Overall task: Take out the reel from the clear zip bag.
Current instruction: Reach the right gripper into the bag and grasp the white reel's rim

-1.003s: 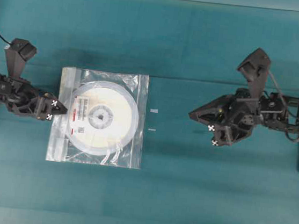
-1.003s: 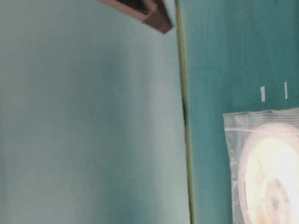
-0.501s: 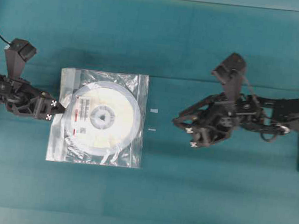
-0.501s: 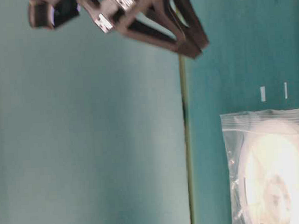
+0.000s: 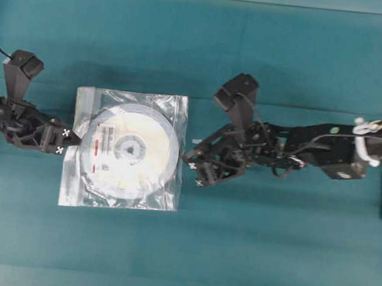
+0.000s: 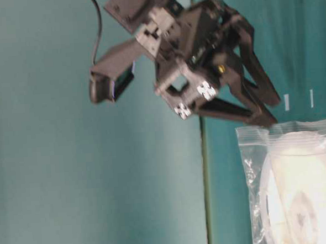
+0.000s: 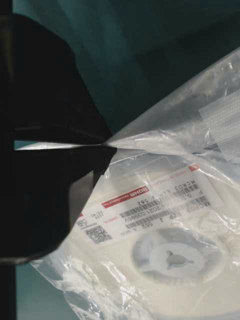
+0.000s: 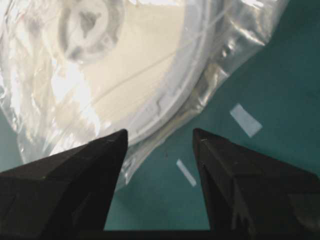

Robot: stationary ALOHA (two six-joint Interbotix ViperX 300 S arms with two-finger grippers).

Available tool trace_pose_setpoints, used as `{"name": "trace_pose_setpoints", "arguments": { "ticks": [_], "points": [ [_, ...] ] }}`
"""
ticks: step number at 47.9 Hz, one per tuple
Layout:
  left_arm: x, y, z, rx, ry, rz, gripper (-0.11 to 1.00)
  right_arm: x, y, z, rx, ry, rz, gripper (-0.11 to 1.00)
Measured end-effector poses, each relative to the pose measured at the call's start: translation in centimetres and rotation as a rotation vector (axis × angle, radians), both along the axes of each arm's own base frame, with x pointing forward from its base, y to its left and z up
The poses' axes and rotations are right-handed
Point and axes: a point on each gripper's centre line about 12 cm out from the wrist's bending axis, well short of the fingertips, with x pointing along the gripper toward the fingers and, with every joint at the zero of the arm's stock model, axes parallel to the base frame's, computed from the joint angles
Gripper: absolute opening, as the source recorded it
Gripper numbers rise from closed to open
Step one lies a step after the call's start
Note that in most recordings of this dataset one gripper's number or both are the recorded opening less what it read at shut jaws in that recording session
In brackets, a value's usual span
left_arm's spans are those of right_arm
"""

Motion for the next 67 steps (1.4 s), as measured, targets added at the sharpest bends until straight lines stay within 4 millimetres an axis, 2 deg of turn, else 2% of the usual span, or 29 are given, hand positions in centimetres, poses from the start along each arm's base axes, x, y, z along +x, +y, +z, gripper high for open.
{"name": "trace_pose_setpoints", "arguments": {
  "ticks": [6, 25, 47, 67],
  "points": [
    [0.0, 0.0, 0.0, 0.003, 0.000, -0.004, 0.01, 1.0, -0.1, -0.1, 0.000, -0.008, -0.002, 0.72],
    [0.0, 0.0, -0.1, 0.004, 0.004, -0.006, 0.01, 2.2, -0.9, -0.6, 0.010, -0.012, -0.028, 0.72],
    [0.1, 0.0, -0.1, 0.004, 0.005, -0.006, 0.01, 2.4, -1.0, -0.9, 0.090, -0.014, -0.117, 0.72],
    [0.1, 0.0, -0.2, 0.013, 0.010, -0.016, 0.01, 2.7, -0.9, -1.4, 0.120, 0.029, -0.121, 0.72]
  ]
}}
